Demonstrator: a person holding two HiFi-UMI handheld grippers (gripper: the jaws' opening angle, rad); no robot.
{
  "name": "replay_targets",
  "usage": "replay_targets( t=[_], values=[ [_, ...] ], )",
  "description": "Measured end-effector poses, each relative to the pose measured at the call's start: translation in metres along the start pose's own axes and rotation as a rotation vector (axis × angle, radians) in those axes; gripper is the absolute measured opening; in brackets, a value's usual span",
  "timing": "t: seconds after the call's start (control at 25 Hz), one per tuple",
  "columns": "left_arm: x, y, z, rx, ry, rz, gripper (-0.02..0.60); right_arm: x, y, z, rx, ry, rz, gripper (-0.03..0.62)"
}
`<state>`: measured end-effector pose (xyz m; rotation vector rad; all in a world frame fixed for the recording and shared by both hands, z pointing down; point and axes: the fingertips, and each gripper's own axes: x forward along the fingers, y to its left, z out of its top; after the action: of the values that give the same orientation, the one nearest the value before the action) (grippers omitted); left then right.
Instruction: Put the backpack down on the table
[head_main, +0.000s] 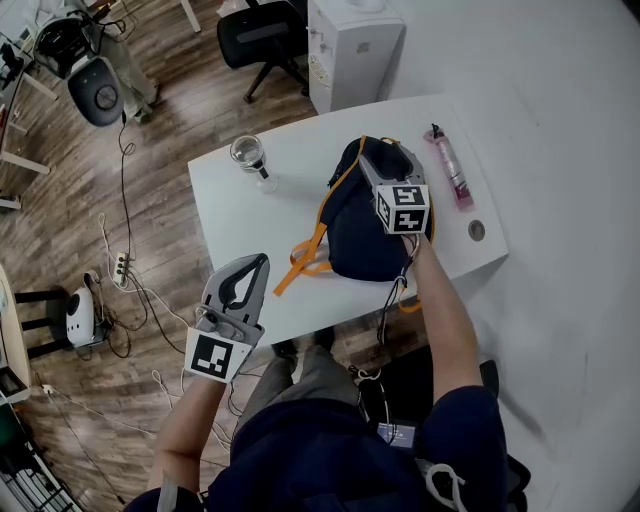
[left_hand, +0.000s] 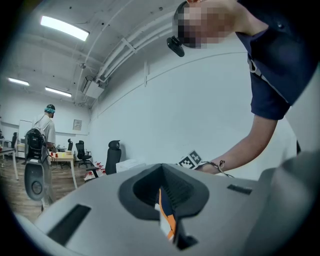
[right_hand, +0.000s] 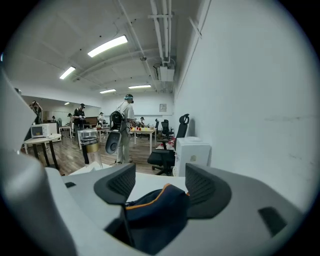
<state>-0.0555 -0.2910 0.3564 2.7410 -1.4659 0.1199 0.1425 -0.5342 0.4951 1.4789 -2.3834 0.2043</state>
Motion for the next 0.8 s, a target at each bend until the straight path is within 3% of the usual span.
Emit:
replay_targets(
  t=[0.32, 0.8],
  values=[
    [-0.003, -0.001, 0.010, 0.016, -0.023, -0.002, 0.003, -0.060, 0.023, 0.037, 0.004, -0.098, 0.015, 0.169],
    [-0.018, -0.005, 0.028, 0.042, -0.062, 0.025, 0.003, -0.163, 0.059, 0.073, -0.038, -0.218, -0.035, 0.008]
  ],
)
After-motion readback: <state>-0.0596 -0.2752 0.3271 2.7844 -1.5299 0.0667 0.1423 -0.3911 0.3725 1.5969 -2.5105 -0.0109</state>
